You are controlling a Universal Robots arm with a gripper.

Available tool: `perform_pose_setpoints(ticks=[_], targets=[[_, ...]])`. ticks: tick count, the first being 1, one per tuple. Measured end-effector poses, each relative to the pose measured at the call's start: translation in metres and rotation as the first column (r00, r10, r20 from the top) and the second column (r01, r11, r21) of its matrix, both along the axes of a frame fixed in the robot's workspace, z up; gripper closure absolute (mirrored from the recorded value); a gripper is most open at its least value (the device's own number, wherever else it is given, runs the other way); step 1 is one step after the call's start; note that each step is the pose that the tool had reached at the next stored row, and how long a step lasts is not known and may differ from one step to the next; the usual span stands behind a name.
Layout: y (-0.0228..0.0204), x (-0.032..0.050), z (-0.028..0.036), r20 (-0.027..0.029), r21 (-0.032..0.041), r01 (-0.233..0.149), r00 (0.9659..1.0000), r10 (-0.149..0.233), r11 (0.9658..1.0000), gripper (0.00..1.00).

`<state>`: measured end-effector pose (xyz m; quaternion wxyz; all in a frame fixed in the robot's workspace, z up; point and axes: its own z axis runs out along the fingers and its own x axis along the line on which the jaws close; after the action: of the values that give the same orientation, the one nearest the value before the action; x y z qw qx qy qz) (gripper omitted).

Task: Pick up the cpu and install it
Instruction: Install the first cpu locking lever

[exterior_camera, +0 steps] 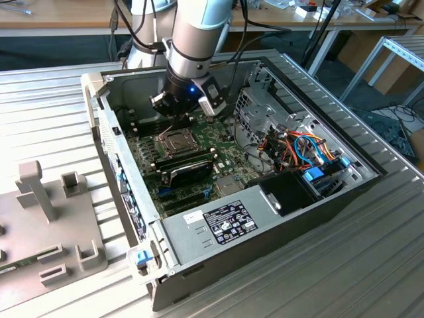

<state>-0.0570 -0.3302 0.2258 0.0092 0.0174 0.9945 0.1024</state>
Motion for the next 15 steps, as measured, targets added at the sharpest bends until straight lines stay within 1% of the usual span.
perform_pose_setpoints(ticks=[3,4,5,6,11,15], targets=[[0.0003,-0.001,-0.0003,0.0005,0.004,0.0,1.0,0.0,1.0,0.89],[0.0005,-0.0012,-0.0006,0.0003,0.0168,0.0,1.0,0.0,0.9999,0.89],[0.0006,-0.0016,-0.0009,0.0005,0.0345,0.0,1.0,0.0,0.9994,0.89],[0.0007,-0.0017,-0.001,0.0005,0.0362,0.0,1.0,0.0,0.9993,0.89],[0.0006,-0.0019,-0.0012,0.0005,0.036,0.0,1.0,0.0,0.9994,0.89],[0.0006,-0.0023,-0.003,0.0005,0.0361,0.0,1.0,0.0,0.9993,0.89]])
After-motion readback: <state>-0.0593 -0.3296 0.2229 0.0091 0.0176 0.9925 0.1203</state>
